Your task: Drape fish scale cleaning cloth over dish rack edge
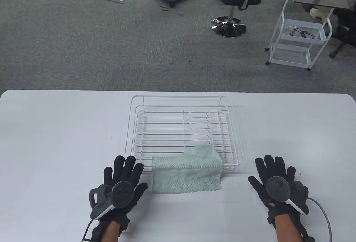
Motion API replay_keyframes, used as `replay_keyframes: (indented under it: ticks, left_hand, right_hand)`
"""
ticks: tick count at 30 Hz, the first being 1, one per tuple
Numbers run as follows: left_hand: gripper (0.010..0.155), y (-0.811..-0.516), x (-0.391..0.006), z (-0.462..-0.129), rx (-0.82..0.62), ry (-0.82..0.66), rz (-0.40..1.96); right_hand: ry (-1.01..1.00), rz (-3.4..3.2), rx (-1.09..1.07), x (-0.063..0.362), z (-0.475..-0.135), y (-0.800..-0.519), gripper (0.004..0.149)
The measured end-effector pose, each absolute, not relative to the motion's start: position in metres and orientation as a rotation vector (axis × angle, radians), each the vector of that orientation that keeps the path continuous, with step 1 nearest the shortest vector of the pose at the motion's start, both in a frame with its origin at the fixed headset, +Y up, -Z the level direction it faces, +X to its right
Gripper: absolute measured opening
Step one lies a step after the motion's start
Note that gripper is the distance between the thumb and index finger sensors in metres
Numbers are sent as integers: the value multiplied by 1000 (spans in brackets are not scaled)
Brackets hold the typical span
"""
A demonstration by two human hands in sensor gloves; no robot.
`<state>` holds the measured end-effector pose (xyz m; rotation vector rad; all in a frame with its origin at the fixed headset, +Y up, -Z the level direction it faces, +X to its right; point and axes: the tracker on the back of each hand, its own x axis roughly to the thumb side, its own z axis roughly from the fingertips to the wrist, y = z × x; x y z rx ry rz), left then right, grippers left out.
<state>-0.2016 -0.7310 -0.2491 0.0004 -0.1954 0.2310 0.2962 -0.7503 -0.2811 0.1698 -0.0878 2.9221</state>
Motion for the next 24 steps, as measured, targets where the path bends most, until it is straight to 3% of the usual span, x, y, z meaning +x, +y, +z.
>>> replay_keyframes:
  ticks: [24]
  left_hand:
    - [80,-742,-211,-249,-59,-148,251]
  right_hand:
    - [-76,2830,137,306,-281,-750,68]
